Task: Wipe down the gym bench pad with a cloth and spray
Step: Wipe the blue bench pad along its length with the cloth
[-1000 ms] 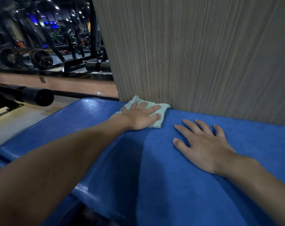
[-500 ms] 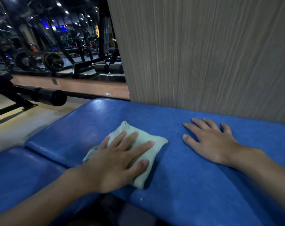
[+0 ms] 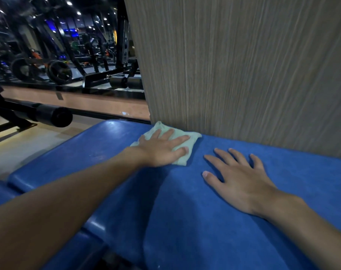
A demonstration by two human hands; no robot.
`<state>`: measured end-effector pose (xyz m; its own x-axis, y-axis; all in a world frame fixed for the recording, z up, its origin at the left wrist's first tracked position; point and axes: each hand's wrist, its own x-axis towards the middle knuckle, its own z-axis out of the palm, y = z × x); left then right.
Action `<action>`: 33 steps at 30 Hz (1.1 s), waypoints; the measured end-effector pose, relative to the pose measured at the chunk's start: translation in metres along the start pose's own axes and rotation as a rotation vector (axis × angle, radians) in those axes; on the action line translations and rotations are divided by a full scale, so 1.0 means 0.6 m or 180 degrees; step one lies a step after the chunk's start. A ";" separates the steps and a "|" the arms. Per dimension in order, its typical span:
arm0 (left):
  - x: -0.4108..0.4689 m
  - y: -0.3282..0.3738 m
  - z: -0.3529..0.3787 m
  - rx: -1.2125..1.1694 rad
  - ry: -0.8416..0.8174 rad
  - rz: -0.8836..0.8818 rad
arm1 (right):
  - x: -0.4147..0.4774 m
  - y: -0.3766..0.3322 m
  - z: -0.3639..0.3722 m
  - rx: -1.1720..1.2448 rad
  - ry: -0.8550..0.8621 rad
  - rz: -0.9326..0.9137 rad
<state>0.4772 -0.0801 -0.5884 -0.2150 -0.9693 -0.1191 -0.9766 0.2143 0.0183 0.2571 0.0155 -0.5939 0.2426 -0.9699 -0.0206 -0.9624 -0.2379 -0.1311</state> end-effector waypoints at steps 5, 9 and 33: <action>0.054 0.002 -0.014 -0.0064 0.0027 -0.0066 | 0.001 0.001 -0.001 0.0041 0.0009 0.0001; -0.008 -0.012 0.002 -0.0063 0.0039 0.0000 | 0.000 0.000 0.000 0.0059 0.0004 0.0010; -0.001 -0.052 0.006 -0.0077 0.0062 -0.0067 | 0.030 -0.037 0.010 -0.0046 -0.0043 -0.0128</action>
<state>0.5081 -0.0860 -0.5926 -0.1942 -0.9758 -0.1003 -0.9808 0.1911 0.0401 0.2838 0.0037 -0.5973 0.2827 -0.9588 -0.0289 -0.9535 -0.2776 -0.1176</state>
